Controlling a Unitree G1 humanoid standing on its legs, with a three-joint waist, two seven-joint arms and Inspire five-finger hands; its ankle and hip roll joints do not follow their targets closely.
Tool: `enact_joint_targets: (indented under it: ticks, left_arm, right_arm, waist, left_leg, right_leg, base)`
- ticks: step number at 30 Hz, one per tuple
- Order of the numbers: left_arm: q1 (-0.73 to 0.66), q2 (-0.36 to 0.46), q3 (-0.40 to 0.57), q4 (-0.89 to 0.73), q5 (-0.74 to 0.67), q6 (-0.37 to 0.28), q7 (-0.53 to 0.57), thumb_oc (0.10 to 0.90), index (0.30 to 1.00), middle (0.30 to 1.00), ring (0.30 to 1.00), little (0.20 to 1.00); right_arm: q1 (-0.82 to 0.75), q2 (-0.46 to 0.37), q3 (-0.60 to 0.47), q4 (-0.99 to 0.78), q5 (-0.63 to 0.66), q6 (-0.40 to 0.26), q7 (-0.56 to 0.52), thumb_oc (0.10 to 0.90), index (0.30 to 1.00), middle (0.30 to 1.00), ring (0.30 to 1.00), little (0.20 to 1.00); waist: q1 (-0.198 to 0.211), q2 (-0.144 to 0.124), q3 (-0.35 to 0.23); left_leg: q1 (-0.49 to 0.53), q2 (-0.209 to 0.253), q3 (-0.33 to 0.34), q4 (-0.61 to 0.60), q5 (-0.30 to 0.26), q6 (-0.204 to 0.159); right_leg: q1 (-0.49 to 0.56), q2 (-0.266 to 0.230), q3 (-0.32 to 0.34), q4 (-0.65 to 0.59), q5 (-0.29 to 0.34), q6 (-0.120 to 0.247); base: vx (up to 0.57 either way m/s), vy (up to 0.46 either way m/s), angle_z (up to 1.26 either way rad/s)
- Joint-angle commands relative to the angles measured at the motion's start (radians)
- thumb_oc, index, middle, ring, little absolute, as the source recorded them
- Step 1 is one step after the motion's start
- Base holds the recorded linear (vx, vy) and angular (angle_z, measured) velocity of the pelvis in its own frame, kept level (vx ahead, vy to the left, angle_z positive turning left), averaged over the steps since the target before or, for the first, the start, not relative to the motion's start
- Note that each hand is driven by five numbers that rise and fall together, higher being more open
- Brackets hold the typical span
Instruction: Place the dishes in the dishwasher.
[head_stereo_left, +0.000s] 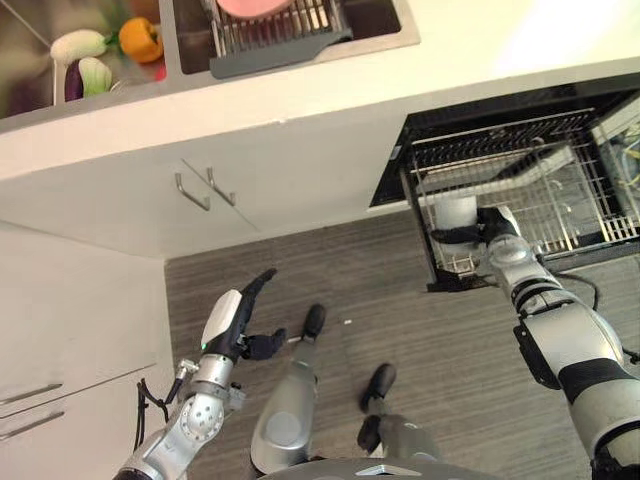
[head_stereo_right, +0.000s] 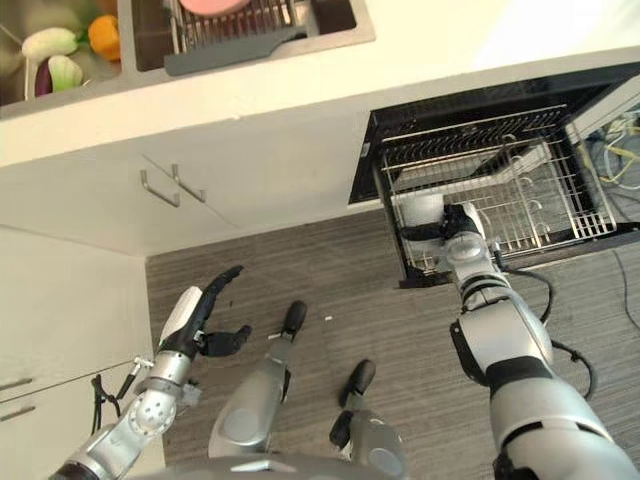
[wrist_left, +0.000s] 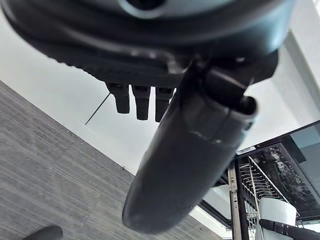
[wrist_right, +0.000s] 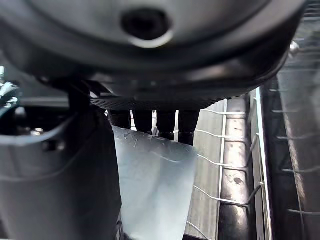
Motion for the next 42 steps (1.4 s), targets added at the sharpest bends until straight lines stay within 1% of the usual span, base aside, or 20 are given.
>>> enact_joint_targets:
  ticks: [1, 4, 7, 8, 9, 16, 21, 22, 25, 26, 28, 30, 32, 34, 35, 36, 38, 39, 41, 42]
  left_arm:
    - [-0.042, 0.01, -0.024, -0.085, -0.016, -0.072, 0.014, 0.8, 0.9, 0.9, 0.9, 0.9]
    - [-0.053, 0.005, -0.026, -0.083, -0.025, -0.067, 0.013, 0.8, 0.9, 0.9, 0.9, 0.9]
    - [-0.064, -0.001, -0.028, -0.077, -0.033, -0.066, 0.004, 0.8, 0.9, 0.9, 0.9, 0.9]
    - [-0.064, -0.001, -0.029, -0.077, -0.033, -0.066, 0.004, 0.8, 0.9, 0.9, 0.9, 0.9]
    - [-0.063, -0.001, -0.03, -0.072, -0.034, -0.067, 0.0, 0.8, 0.9, 0.9, 0.9, 0.9]
    - [-0.039, 0.017, -0.025, -0.078, -0.05, -0.069, -0.019, 0.8, 0.9, 0.9, 0.9, 0.9]
    - [-0.013, 0.015, -0.001, -0.078, -0.053, -0.059, -0.031, 0.8, 0.9, 0.9, 0.9, 0.9]
    - [-0.013, 0.015, -0.001, -0.078, -0.053, -0.059, -0.031, 0.8, 0.9, 0.9, 0.9, 0.9]
    - [0.005, 0.015, 0.007, -0.066, -0.047, -0.061, -0.039, 0.8, 0.9, 0.9, 0.9, 0.9]
    - [0.005, 0.015, 0.007, -0.066, -0.047, -0.061, -0.039, 0.8, 0.9, 0.9, 0.9, 0.9]
    - [0.016, 0.015, 0.018, -0.065, -0.045, -0.055, -0.048, 0.8, 0.9, 0.9, 0.9, 0.9]
    - [0.018, 0.004, 0.033, -0.026, -0.038, -0.052, -0.04, 0.8, 0.9, 0.9, 0.9, 0.9]
    - [0.017, -0.012, 0.042, 0.039, -0.027, -0.053, -0.032, 0.8, 0.9, 0.9, 0.9, 0.9]
    - [0.022, -0.039, 0.056, 0.117, -0.017, -0.042, -0.023, 0.8, 0.9, 0.9, 0.9, 0.9]
    - [0.019, -0.066, 0.05, 0.189, -0.012, -0.036, -0.015, 0.8, 0.9, 0.9, 0.9, 0.9]
    - [0.021, -0.084, 0.045, 0.222, -0.002, -0.031, -0.012, 0.8, 0.9, 0.9, 0.9, 0.9]
    - [0.018, -0.14, 0.029, 0.337, 0.023, -0.027, 0.051, 0.8, 0.9, 0.9, 0.9, 0.9]
    - [0.01, -0.186, 0.046, 0.403, 0.002, -0.02, 0.072, 0.8, 0.9, 0.9, 0.9, 0.9]
    - [-0.015, -0.289, 0.098, 0.59, -0.062, -0.011, 0.096, 0.8, 0.9, 0.9, 0.9, 0.9]
    - [-0.031, -0.318, 0.112, 0.647, -0.097, -0.011, 0.084, 0.8, 0.9, 0.9, 0.9, 0.9]
  right_arm:
    - [-0.075, -0.09, 0.018, -0.041, 0.025, -0.064, -0.047, 0.4, 0.3, 0.3, 0.3, 0.3]
    - [-0.07, -0.099, 0.009, -0.037, 0.032, -0.065, -0.052, 0.4, 0.3, 0.3, 0.3, 0.3]
    - [-0.056, -0.104, -0.022, -0.058, 0.076, -0.075, -0.04, 0.4, 0.3, 0.3, 0.3, 0.3]
    - [-0.055, -0.105, -0.023, -0.059, 0.076, -0.075, -0.039, 0.624, 0.636, 0.636, 0.636, 0.636]
    - [-0.053, -0.107, -0.023, -0.068, 0.08, -0.077, -0.036, 0.8, 0.9, 0.9, 0.9, 0.9]
    - [-0.047, -0.104, -0.021, -0.088, 0.09, -0.074, -0.028, 0.8, 0.9, 0.9, 0.9, 0.9]
    - [-0.041, -0.094, -0.037, -0.106, 0.111, -0.068, -0.008, 0.8, 0.9, 0.9, 0.9, 0.9]
    - [-0.041, -0.094, -0.037, -0.106, 0.111, -0.068, -0.008, 0.8, 0.9, 0.9, 0.9, 0.9]
    - [-0.027, -0.094, -0.043, -0.124, 0.115, -0.067, 0.015, 0.8, 0.9, 0.9, 0.9, 0.9]
    - [-0.027, -0.094, -0.043, -0.124, 0.115, -0.067, 0.015, 0.8, 0.9, 0.9, 0.9, 0.9]
    - [-0.014, -0.098, -0.034, -0.155, 0.123, -0.065, 0.05, 0.8, 0.9, 0.9, 0.9, 0.9]
    - [-0.002, -0.1, -0.028, -0.245, 0.145, -0.063, 0.071, 0.8, 0.9, 0.9, 0.9, 0.9]
    - [0.048, -0.098, -0.028, -0.384, 0.174, -0.05, 0.087, 0.8, 0.9, 0.9, 0.9, 0.9]
    - [0.171, -0.105, -0.021, -0.692, 0.236, -0.049, 0.125, 0.8, 0.9, 0.9, 0.9, 0.9]
    - [0.283, -0.107, -0.042, -0.888, 0.306, -0.05, 0.134, 0.8, 0.9, 0.9, 0.9, 0.9]
    - [0.358, -0.094, -0.066, -1.053, 0.384, -0.081, 0.148, 0.8, 0.9, 0.9, 0.9, 0.9]
    - [0.524, -0.103, -0.101, -1.406, 0.395, -0.158, 0.091, 0.8, 0.9, 0.9, 0.9, 0.9]
    - [0.597, -0.102, -0.119, -1.481, 0.385, -0.189, 0.089, 0.8, 0.9, 0.9, 0.9, 0.9]
    - [0.707, -0.095, -0.177, -1.72, 0.334, -0.248, 0.04, 0.8, 0.9, 0.9, 0.9, 0.9]
    - [0.758, -0.087, -0.186, -1.773, 0.323, -0.257, 0.034, 0.8, 0.9, 0.9, 0.9, 0.9]
  waist:
    - [0.002, -0.004, -0.073]
    - [0.0, 0.005, -0.068]
    - [-0.01, 0.012, -0.069]
    - [-0.009, 0.012, -0.07]
    - [-0.011, 0.013, -0.072]
    - [-0.029, -0.005, -0.106]
    - [-0.047, -0.036, -0.144]
    - [-0.047, -0.036, -0.144]
    - [-0.058, -0.057, -0.174]
    - [-0.058, -0.057, -0.174]
    - [-0.07, -0.073, -0.204]
    - [-0.089, -0.086, -0.227]
    - [-0.112, -0.089, -0.242]
    - [-0.146, -0.09, -0.251]
    - [-0.159, -0.087, -0.261]
    - [-0.171, -0.081, -0.266]
    - [-0.181, -0.067, -0.284]
    - [-0.181, -0.061, -0.292]
    - [-0.187, -0.056, -0.302]
    - [-0.189, -0.055, -0.304]
  left_leg:
    - [0.065, 0.016, 0.039, 0.005, -0.083, -0.085]
    - [0.057, 0.013, 0.036, 0.005, -0.083, -0.083]
    - [0.061, 0.009, 0.036, 0.005, -0.088, -0.078]
    - [0.061, 0.008, 0.036, 0.005, -0.088, -0.077]
    - [0.064, 0.008, 0.038, 0.005, -0.09, -0.076]
    - [0.098, 0.008, 0.053, 0.005, -0.107, -0.066]
    - [0.147, 0.015, 0.071, 0.005, -0.127, -0.06]
    - [0.147, 0.015, 0.071, 0.005, -0.127, -0.06]
    - [0.182, 0.021, 0.083, 0.005, -0.139, -0.057]
    - [0.182, 0.021, 0.083, 0.005, -0.139, -0.057]
    - [0.218, 0.025, 0.095, 0.005, -0.153, -0.053]
    - [0.246, 0.032, 0.113, 0.005, -0.163, -0.051]
    - [0.267, 0.038, 0.13, 0.005, -0.171, -0.052]
    - [0.282, 0.042, 0.15, 0.005, -0.176, -0.052]
    - [0.291, 0.045, 0.159, 0.005, -0.179, -0.053]
    - [0.296, 0.046, 0.164, 0.005, -0.182, -0.051]
    - [0.305, 0.045, 0.164, 0.005, -0.185, -0.05]
    - [0.302, 0.044, 0.159, 0.005, -0.184, -0.05]
    - [0.301, 0.043, 0.152, 0.005, -0.178, -0.052]
    - [0.301, 0.042, 0.151, 0.005, -0.177, -0.054]
  right_leg:
    - [-0.011, -0.05, -0.006, 0.021, -0.014, 0.048]
    - [-0.019, -0.056, -0.004, 0.021, -0.014, 0.048]
    - [-0.022, -0.061, 0.008, 0.023, -0.014, 0.047]
    - [-0.022, -0.061, 0.008, 0.023, -0.014, 0.047]
    - [-0.02, -0.062, 0.009, 0.024, -0.015, 0.047]
    - [0.002, -0.061, 0.034, 0.021, -0.022, 0.047]
    - [0.04, -0.055, 0.054, 0.017, -0.03, 0.045]
    - [0.04, -0.055, 0.054, 0.017, -0.03, 0.045]
    - [0.074, -0.051, 0.061, 0.015, -0.038, 0.045]
    - [0.074, -0.051, 0.061, 0.015, -0.038, 0.045]
    - [0.103, -0.047, 0.073, 0.014, -0.048, 0.045]
    - [0.122, -0.043, 0.085, 0.014, -0.052, 0.044]
    - [0.13, -0.039, 0.105, 0.014, -0.054, 0.045]
    - [0.135, -0.036, 0.122, 0.014, -0.054, 0.045]
    - [0.14, -0.034, 0.128, 0.014, -0.055, 0.047]
    - [0.142, -0.034, 0.131, 0.014, -0.058, 0.048]
    - [0.151, -0.036, 0.126, 0.014, -0.062, 0.05]
    - [0.152, -0.038, 0.12, 0.014, -0.063, 0.049]
    - [0.155, -0.038, 0.112, 0.014, -0.065, 0.045]
    - [0.157, -0.036, 0.108, 0.014, -0.066, 0.044]
  base:
    - [0.0, 0.0, 0.0]
    - [0.0, 0.01, 0.0]
    - [0.0, 0.0, 0.0]
    - [0.0, 0.0, 0.0]
    - [0.0, 0.0, 0.0]
    - [0.03, 0.008, -0.05]
    - [0.05, -0.015, -0.06]
    - [0.04, -0.013, -0.1]
    - [0.05, -0.017, -0.16]
    - [0.05, -0.015, -0.14]
    - [0.05, -0.02, -0.14]
    - [0.03, -0.014, -0.23]
    - [0.02, 0.001, -0.23]
    - [0.0, 0.013, -0.28]
    - [0.0, 0.02, -0.32]
    - [0.02, 0.021, -0.31]
    - [0.02, 0.016, -0.31]
    - [0.0, -0.002, -0.16]
    - [0.0, -0.013, 0.03]
    - [-0.01, -0.034, 0.14]
